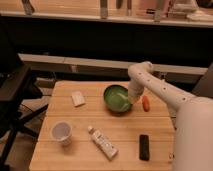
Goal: Push the ceramic bowl across the table
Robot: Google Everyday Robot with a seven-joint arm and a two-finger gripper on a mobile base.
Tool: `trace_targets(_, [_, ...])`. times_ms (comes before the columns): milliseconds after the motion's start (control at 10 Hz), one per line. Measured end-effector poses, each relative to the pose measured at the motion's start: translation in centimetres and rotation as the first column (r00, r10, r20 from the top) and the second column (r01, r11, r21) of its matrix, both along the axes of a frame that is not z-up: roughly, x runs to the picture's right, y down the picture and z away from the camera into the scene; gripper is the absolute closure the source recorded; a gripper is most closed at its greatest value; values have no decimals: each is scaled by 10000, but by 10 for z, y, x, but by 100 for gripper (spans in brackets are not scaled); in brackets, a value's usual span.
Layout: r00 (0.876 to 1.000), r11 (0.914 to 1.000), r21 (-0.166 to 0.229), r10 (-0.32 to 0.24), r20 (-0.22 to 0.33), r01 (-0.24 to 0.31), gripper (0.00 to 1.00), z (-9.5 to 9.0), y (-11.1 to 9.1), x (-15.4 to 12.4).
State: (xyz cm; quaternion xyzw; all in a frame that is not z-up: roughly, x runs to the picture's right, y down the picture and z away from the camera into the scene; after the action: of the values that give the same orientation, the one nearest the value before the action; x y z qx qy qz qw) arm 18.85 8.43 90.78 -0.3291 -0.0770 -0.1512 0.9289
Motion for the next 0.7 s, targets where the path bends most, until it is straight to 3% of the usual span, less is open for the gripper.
trace_targets(700, [10000,10000,-87,46,6,-45,100,1,3,21])
